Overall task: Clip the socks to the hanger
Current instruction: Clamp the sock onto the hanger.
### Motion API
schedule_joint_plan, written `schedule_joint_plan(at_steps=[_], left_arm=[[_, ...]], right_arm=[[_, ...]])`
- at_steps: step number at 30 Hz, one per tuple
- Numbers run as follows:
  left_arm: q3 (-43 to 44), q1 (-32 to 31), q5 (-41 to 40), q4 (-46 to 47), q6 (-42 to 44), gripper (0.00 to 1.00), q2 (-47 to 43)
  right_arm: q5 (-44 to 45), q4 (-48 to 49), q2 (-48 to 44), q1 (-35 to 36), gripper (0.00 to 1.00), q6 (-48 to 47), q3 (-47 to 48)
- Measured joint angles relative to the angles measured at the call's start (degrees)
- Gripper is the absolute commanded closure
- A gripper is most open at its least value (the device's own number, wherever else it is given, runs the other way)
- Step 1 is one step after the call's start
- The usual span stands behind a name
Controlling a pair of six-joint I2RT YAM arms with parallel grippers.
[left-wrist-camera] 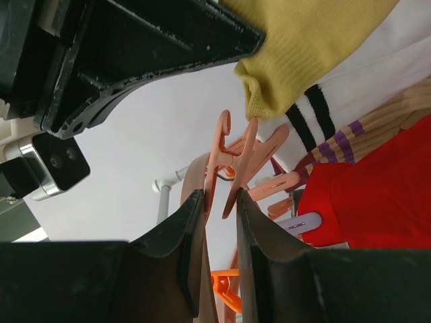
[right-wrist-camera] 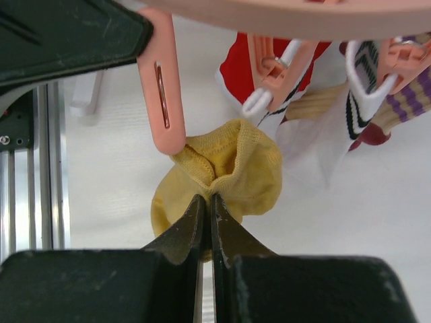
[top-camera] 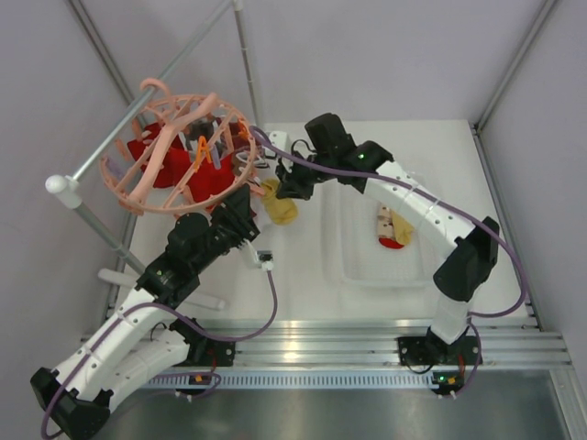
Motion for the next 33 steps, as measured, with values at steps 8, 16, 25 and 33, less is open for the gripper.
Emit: schedule_joint_plan(at_steps=[8,16,25,33], left_arm=[[-0.7,0.0,0.7,0.6,0.1,1.00,-0.1],[-0.8,0.0,0.8,0.7,0.2,1.00,-0.2],[-1.1,0.1,0.8,0.7,0.2,1.00,-0.2],[-1.1,0.2,0.8,0.7,0.2,1.00,-0.2]], right_arm=[[-0.1,-1.3,2.0,0.0,1.00,0.2,3.9],[-0.7,-3.7,2.6,0.0,1.00,-0.1,4.1],[-1.2,-5.8,2.6,0.0,1.00,-1.0,4.1],[-1.8,-6.9,2.8,0.0,1.00,-0.9,6.0]])
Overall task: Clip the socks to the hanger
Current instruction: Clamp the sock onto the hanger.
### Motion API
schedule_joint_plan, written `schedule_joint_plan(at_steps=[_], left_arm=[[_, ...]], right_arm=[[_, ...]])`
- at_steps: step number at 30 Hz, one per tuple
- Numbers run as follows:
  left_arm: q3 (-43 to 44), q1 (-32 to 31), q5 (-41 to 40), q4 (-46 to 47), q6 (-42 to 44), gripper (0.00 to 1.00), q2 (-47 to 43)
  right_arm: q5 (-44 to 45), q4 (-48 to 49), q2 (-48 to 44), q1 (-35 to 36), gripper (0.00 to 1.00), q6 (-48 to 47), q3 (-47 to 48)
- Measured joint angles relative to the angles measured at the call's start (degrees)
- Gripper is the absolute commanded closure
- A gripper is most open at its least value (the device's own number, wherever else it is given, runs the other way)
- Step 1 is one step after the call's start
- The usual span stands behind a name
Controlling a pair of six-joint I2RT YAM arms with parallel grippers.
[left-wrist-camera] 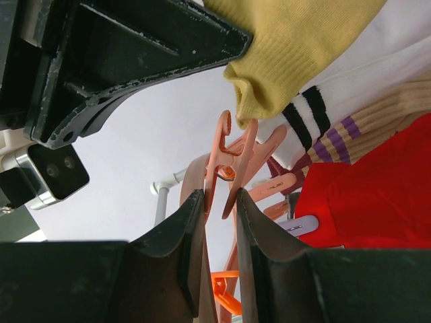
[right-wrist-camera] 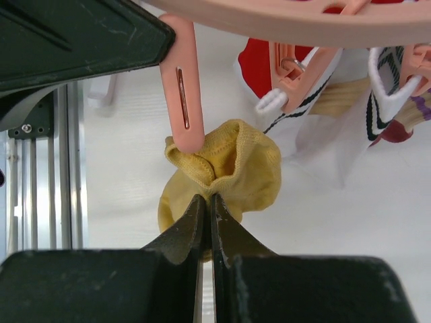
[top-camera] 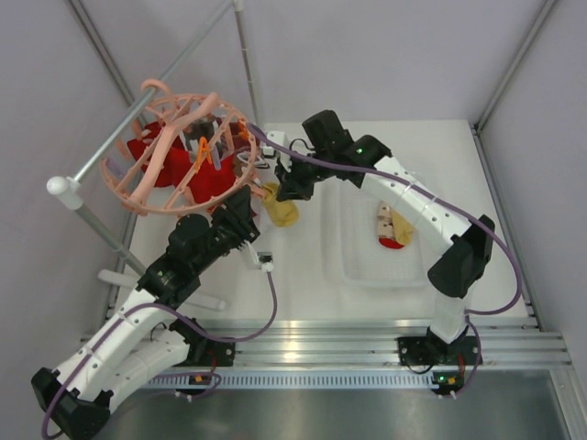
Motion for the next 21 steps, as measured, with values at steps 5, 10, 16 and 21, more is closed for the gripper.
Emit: schedule_joint_plan(at_steps=[5,10,16,21], left_arm=[[-0.1,0.0,0.2,0.1,0.0,1.00,0.1],[-0.2,0.1,0.2,0.4,0.0,1.00,0.7],[-0.4,0.1,0.3,0.5,0.0,1.00,0.7],[-0.7,0.1,0.4,0.9,0.1,1.00,0.7]], right_arm=[[-0.4,-0.4,0.1,0.0,1.00,0.1,1.2],[-0.7,-0.7,0.3,0.0,1.00,0.4,1.5],[-1.0,-1.4,0.5,0.1,1.00,0.5,1.9],[-1.7,-1.6,1.6,0.5,1.00,1.4,4.2]])
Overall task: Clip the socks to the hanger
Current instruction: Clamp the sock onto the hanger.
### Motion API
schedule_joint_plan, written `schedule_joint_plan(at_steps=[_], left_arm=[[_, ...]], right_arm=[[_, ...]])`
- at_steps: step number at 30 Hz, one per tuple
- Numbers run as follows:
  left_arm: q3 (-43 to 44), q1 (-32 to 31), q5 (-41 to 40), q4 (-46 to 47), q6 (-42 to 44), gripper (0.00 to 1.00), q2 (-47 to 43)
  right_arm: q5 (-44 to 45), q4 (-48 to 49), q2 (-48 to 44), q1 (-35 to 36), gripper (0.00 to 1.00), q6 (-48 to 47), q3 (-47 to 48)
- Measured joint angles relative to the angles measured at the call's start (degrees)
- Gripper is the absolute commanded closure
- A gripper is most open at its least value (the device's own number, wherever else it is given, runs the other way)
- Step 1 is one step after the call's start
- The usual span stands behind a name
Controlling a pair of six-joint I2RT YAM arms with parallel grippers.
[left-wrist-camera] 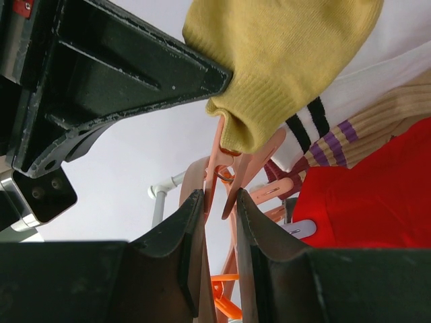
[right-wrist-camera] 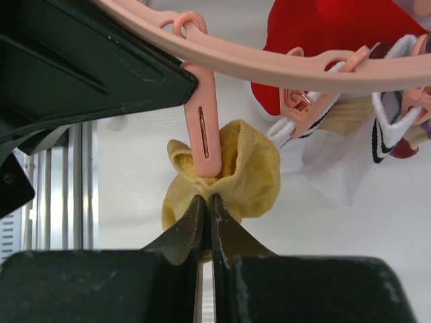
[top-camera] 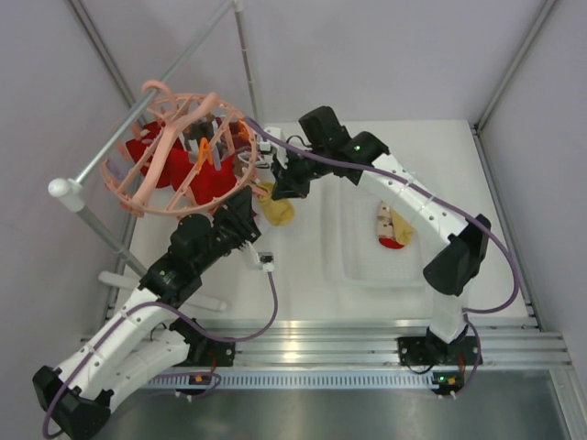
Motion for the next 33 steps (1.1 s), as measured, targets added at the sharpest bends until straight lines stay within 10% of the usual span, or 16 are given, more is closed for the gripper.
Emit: schedule_joint_plan(at_steps=[5,26,33], left_arm=[[-0.2,0.1,0.0,0.0,0.0,1.00,0.0],[-1.0,-0.7,4.3,-3.7,-0.5,0.44,-0.6],[-1.0,-0.7,7.4,-5.0,-0.9,0.08,-2.6]], right_arm=[[-0.5,0.0,1.0,0.1,1.00,0.6,1.0],[-0.8,2.5,1.1,-0.9,1.00,1.7,0.9],[-0.6,4.3,1.1,-2.2,1.00,2.8,0.1]])
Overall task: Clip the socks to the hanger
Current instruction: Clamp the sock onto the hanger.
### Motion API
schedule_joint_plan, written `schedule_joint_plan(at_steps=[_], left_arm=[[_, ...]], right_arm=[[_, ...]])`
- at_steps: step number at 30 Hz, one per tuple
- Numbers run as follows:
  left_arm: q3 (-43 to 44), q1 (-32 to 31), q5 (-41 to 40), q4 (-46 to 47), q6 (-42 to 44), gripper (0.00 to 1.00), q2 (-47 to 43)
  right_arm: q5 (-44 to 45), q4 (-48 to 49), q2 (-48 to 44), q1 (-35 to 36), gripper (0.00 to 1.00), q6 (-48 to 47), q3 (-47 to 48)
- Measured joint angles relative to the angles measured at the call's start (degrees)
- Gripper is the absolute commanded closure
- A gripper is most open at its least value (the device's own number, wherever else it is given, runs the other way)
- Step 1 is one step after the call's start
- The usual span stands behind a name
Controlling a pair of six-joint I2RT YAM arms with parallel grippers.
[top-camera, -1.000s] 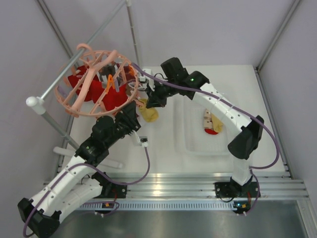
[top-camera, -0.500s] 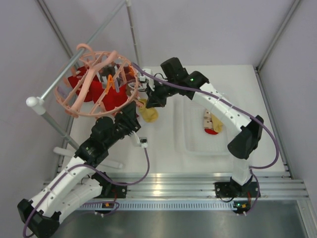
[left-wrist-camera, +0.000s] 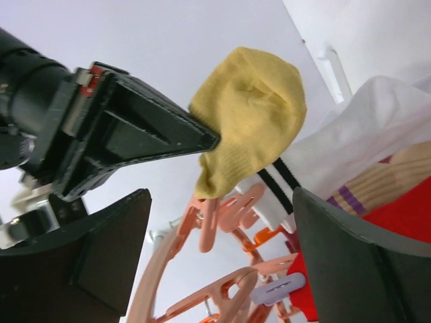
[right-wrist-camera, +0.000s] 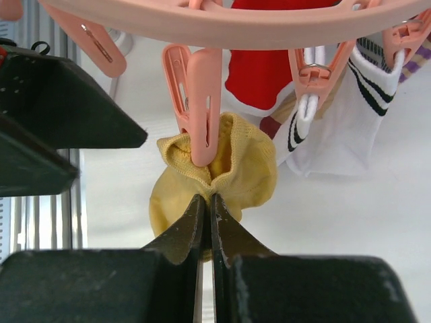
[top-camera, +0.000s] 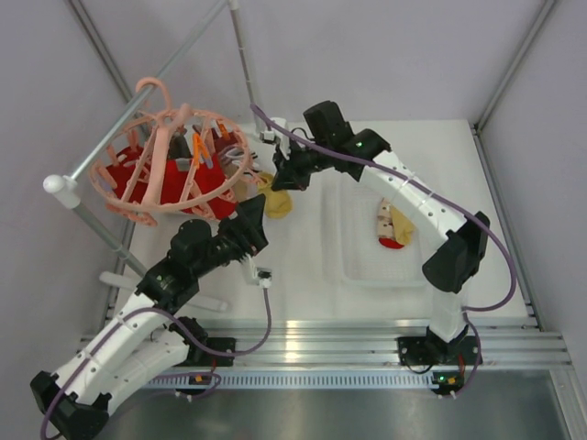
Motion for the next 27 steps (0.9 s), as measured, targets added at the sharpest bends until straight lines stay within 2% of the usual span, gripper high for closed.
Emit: schedule_joint_plan(at_steps=[7,10,11,13,14,18,22,27], left_arm=[[0.0,0.0,4.6,-2.1,-0.2,0.07,-6.1],[0.0,0.0,6.0,-4.3,-1.3,0.08,-8.9],[0.0,0.0,6.2,-5.0,-2.0,0.08,-9.9],[0.0,0.0,6.2,-5.8,-3.1,0.09,-11.5],[0.0,0.0,6.2,-6.1,-3.8,0.09,-12.2],[0.0,0.0,6.2,-7.5,-5.6,0.10,-13.9],[-0.1,0.0,6.2,-8.6,-6.4,0.10,-16.3],[-1.4,0.0,6.4,-9.3,-7.5,0.09,-19.6]], right_arm=[[0.8,3.6,0.0,-2.0,1.00,1.6,-0.1],[1.3,5.5,0.0,-3.0,0.79,2.5,-0.4],[1.5,6.3,0.0,-3.1,0.59,2.9,-0.7],[1.7,8.5,-0.3,-3.4,0.43,3.9,-2.3],[1.7,10.1,-0.6,-3.5,0.41,4.2,-3.8],[1.3,16.2,-3.3,-3.6,0.40,4.4,-12.5],[-4.3,22.1,-8.3,-3.9,0.42,4.2,-22.6],[-13.0,30.0,-10.3,-3.5,0.47,7.4,-24.4]])
